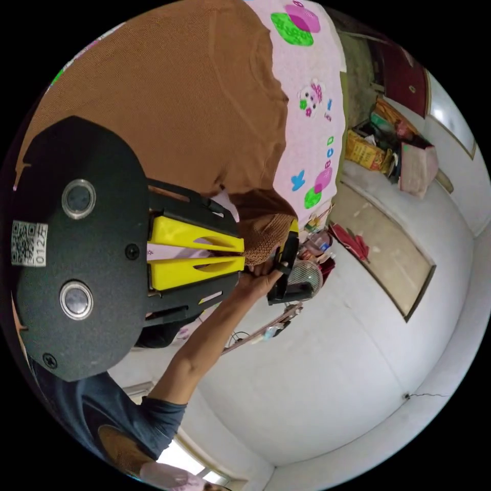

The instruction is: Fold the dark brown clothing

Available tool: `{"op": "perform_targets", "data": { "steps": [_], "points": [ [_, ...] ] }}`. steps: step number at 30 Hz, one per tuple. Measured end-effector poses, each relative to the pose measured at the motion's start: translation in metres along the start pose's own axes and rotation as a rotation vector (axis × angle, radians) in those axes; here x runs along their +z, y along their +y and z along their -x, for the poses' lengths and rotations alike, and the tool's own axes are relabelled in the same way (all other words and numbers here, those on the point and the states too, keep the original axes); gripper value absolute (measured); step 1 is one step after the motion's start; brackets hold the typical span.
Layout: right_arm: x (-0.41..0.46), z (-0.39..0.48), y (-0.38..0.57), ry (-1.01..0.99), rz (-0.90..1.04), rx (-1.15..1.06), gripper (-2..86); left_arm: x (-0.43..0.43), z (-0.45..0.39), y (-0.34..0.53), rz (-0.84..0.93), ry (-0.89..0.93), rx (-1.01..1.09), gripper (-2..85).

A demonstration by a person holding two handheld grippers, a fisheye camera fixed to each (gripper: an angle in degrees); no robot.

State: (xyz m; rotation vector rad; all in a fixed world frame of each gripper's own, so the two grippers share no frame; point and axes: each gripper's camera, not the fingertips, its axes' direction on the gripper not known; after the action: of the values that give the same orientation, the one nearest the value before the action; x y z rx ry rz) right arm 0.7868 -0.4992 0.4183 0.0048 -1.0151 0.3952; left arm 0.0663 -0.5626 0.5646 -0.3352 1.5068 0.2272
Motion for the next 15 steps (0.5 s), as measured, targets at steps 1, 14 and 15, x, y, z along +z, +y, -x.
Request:
{"op": "perform_targets", "data": {
  "steps": [1, 14, 15],
  "points": [
    [0.006, 0.003, -0.003, -0.006, -0.001, -0.001, -0.7, -0.021, 0.018, -0.004, -0.003, -0.006, -0.027, 0.0],
    [0.183, 0.052, -0.037, -0.049, 0.179, -0.041, -0.1, -0.183, 0.197, -0.023, 0.064, -0.193, -0.269, 0.3],
    [0.196, 0.054, -0.035, -0.023, 0.192, -0.045, 0.1, -0.186, 0.213, -0.023, 0.075, -0.207, -0.297, 0.4]
  ]
}}
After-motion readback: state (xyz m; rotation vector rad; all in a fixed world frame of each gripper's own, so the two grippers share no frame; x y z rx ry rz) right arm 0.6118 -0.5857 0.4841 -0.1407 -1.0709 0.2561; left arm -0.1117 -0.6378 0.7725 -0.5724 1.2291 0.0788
